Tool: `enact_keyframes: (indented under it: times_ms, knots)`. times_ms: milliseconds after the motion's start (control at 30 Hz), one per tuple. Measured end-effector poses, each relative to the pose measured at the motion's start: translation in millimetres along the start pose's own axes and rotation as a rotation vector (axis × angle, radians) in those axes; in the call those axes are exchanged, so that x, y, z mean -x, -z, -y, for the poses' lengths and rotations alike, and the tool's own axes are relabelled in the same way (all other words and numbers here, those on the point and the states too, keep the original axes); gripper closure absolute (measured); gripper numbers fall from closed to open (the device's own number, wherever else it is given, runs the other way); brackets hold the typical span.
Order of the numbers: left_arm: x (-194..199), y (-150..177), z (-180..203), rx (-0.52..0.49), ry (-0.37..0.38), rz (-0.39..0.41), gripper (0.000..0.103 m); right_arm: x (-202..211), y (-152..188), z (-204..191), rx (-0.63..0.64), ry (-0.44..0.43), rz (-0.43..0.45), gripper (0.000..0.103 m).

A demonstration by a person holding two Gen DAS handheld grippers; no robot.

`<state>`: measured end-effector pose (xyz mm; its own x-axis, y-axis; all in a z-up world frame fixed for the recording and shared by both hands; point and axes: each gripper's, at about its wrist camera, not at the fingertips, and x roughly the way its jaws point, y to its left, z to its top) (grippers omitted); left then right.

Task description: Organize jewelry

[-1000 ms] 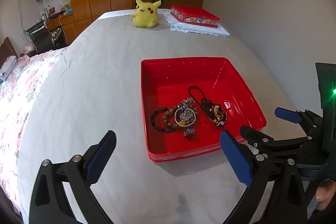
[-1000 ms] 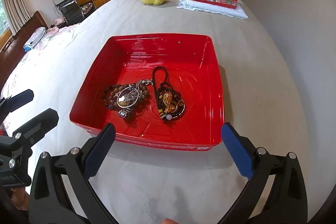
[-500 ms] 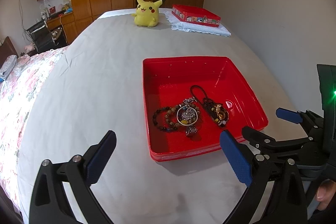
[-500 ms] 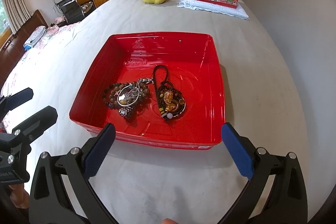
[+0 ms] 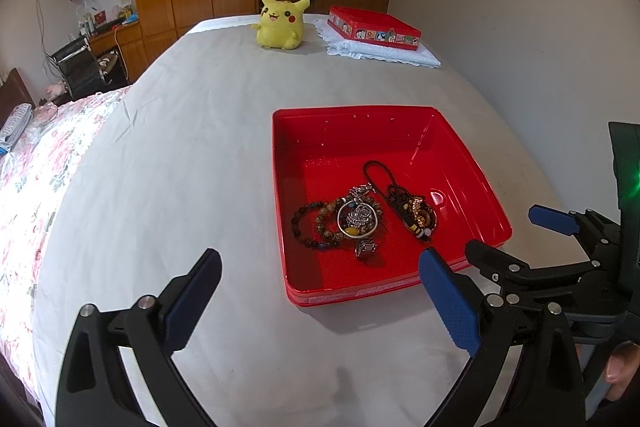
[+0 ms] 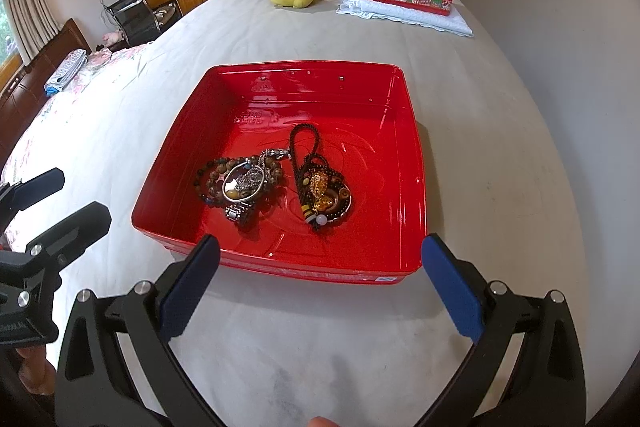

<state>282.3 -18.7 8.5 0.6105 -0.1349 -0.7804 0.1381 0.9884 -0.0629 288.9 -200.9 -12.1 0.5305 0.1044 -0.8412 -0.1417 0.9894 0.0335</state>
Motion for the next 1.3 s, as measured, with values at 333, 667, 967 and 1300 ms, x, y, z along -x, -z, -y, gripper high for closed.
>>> enact_keyframes:
  times_ms: [333, 667, 967, 1300]
  knots:
    - [-0.1, 0.1, 1.2, -0.001, 0.000, -0.002, 0.004, 1.1, -0.1, 1.0, -0.002, 0.002, -0.001, 0.003]
    - [-0.7, -0.2, 1.5, 0.000, 0.002, -0.003, 0.004, 1.3, 0.1, 1.2, -0.002, 0.002, 0.001, 0.003]
    - [-1.1, 0.0, 2.3, 0.000, 0.002, -0.004, 0.004, 1.6, 0.1, 1.1, -0.002, 0.003, 0.001, 0.003]
    - [-3.2, 1.1, 2.3, -0.001, 0.006, -0.006, 0.004, 1.6, 0.3, 2.2, -0.003, 0.003, -0.001, 0.003]
